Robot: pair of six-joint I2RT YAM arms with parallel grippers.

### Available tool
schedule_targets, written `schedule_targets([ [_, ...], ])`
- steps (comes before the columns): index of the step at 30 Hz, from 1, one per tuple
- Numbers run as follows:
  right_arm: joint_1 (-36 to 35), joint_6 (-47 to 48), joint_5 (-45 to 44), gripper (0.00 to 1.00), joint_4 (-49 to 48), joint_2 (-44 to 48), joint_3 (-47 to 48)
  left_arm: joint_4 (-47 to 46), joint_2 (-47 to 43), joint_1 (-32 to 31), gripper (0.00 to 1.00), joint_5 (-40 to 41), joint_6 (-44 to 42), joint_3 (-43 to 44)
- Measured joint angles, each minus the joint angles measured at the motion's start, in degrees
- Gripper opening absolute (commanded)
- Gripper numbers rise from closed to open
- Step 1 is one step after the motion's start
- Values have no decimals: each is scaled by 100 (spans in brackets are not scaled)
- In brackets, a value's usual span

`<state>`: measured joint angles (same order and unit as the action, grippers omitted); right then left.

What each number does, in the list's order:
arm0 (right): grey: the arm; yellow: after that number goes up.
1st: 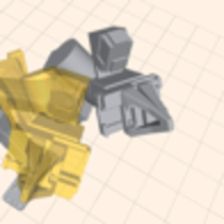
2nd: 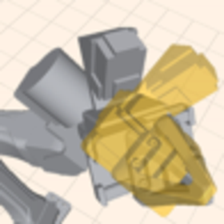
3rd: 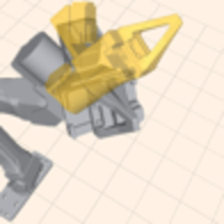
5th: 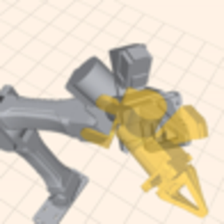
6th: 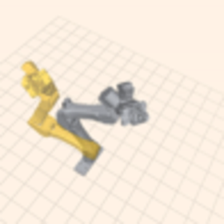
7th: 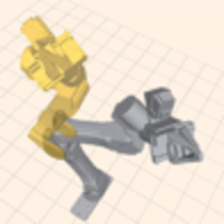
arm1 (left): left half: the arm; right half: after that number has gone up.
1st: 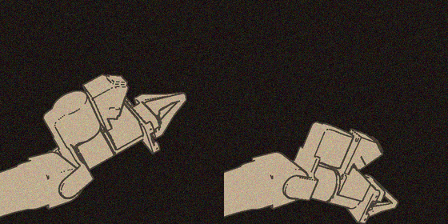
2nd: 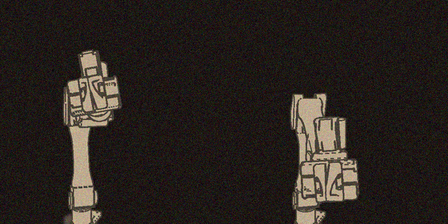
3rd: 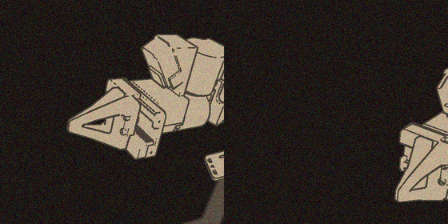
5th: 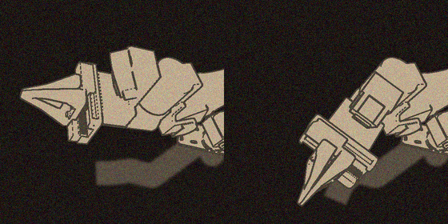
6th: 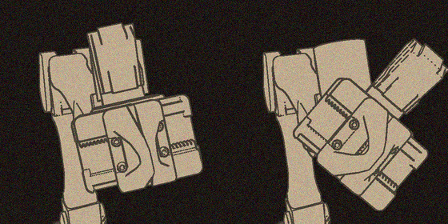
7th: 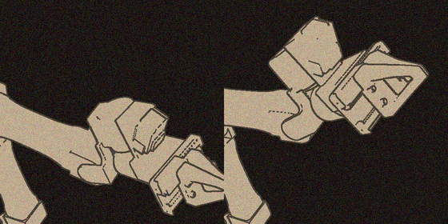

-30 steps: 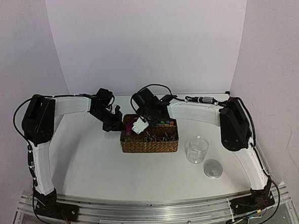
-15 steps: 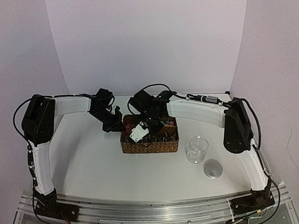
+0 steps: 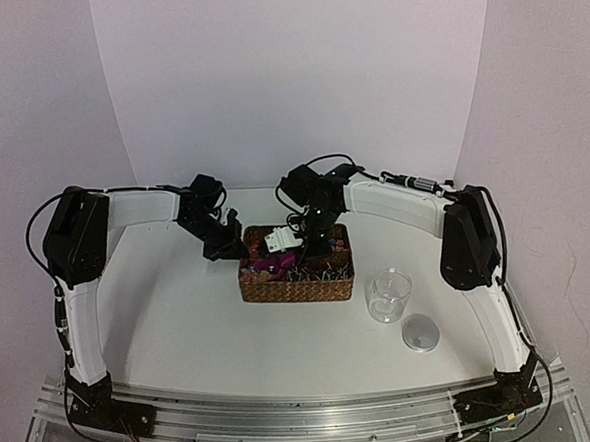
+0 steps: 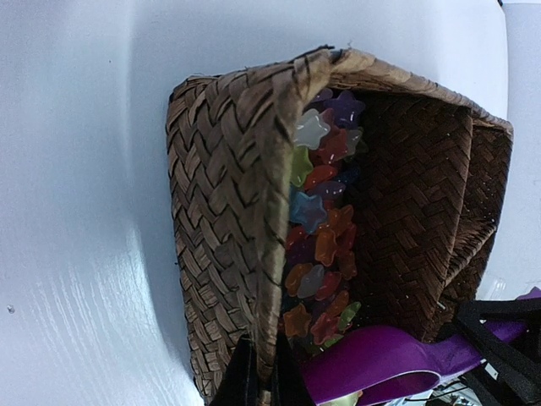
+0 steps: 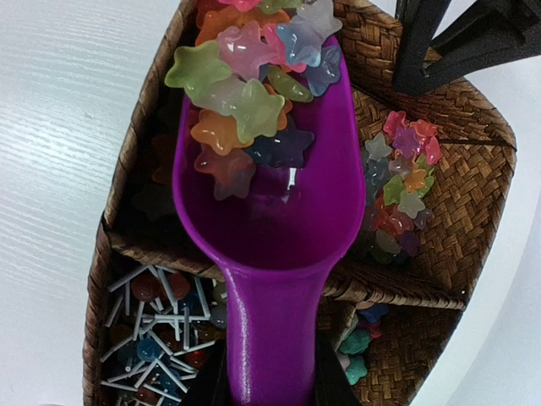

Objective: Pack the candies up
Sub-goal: Scoop the fake candies from the storage box.

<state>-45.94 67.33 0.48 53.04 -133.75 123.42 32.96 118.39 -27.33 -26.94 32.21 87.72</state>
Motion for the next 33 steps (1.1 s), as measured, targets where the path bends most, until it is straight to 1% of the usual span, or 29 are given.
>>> schedule_targets([
  [5, 77, -294, 187, 0, 21, 10, -57, -7, 0, -9, 0, 7, 24, 0],
  [17, 97, -701, 157, 0, 14, 154, -245, -50, 0, -31, 0, 3, 26, -11],
  [30, 87, -758, -18, 0, 110, 227, -256, -151, 0, -58, 0, -34, 47, -44],
  [33, 11, -740, -238, 0, 220, 227, -168, -167, 0, -73, 0, -36, 75, -44],
])
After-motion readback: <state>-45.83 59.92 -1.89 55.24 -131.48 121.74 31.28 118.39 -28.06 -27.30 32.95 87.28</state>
